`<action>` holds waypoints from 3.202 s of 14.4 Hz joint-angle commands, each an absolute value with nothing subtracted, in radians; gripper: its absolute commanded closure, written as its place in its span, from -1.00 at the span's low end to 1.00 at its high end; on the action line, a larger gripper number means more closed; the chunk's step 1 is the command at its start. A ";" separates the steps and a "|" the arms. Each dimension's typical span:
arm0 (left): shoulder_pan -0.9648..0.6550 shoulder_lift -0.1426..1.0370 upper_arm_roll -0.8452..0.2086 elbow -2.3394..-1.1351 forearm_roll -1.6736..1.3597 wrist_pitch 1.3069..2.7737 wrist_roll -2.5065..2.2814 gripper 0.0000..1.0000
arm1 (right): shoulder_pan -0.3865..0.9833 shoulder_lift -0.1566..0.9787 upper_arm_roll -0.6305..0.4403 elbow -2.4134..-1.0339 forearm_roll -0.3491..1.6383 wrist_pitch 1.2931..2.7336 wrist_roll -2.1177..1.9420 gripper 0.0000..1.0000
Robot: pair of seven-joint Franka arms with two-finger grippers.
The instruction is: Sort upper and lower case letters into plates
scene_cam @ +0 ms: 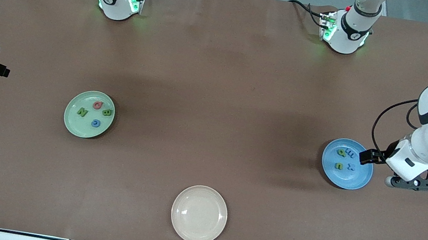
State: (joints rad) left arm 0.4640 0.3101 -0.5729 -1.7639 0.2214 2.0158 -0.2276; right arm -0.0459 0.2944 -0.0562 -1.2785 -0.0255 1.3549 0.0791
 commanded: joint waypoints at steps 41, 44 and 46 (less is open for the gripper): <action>-0.210 0.321 0.258 -1.548 -0.202 1.795 0.034 -0.99 | 0.000 -0.095 -0.071 -1.621 -0.015 1.460 -0.081 -1.00; -0.154 0.318 0.210 -1.548 -0.199 1.793 0.035 -0.99 | -0.002 -0.095 -0.071 -1.621 -0.014 1.473 -0.081 -1.00; -0.089 0.318 0.142 -1.548 -0.198 1.793 0.035 -0.99 | -0.002 -0.094 -0.071 -1.621 -0.006 1.483 -0.077 -1.00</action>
